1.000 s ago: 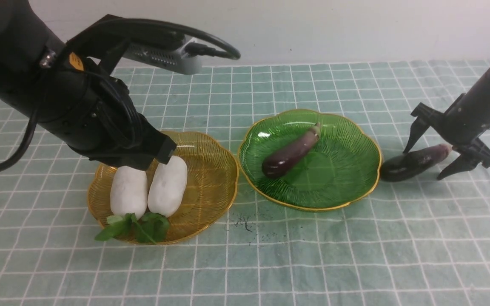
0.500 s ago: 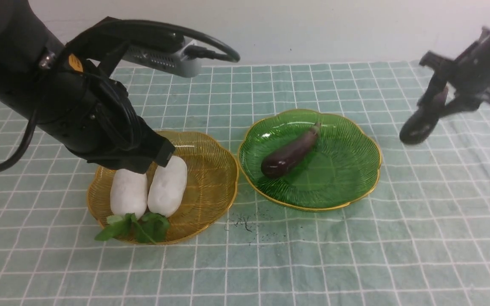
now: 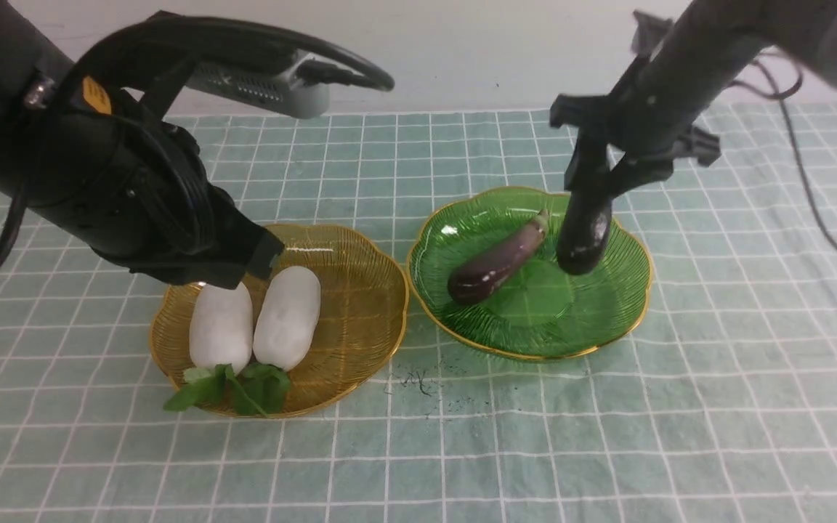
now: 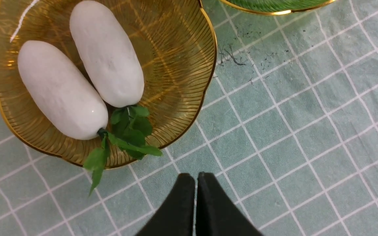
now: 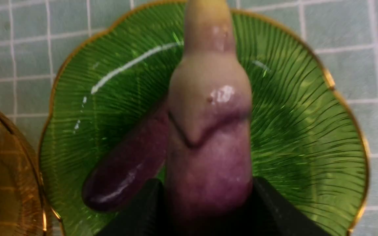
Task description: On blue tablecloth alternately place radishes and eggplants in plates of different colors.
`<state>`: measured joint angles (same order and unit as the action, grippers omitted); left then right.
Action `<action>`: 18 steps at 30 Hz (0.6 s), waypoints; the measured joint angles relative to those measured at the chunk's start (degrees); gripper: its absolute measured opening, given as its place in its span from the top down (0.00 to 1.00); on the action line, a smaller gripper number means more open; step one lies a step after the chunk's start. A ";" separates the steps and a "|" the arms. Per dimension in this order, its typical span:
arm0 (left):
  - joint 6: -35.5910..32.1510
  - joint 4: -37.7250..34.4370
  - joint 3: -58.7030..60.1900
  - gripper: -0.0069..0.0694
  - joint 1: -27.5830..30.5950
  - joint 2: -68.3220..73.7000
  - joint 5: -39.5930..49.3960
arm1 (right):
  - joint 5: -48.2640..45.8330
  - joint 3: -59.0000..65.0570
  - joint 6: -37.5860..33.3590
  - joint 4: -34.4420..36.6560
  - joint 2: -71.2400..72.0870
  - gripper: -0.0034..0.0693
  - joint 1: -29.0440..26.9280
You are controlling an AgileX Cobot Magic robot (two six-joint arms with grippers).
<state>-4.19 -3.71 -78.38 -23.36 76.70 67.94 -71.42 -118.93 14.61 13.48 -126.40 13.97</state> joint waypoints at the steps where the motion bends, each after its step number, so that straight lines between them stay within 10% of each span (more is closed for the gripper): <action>1: 0.00 0.00 0.00 0.92 0.00 -0.30 0.29 | 0.00 0.00 0.31 0.05 -0.93 0.53 0.23; 7: 0.00 0.00 0.00 0.92 0.00 -2.19 2.21 | 0.05 0.00 1.54 -0.35 -4.68 0.51 0.35; 18: 0.00 0.00 0.00 0.92 0.00 -6.48 2.91 | 0.15 0.07 0.02 -0.02 -4.69 0.14 0.16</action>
<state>-4.19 -3.71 -78.38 -23.36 70.22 70.85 -71.27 -118.86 14.63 13.46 -131.09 14.14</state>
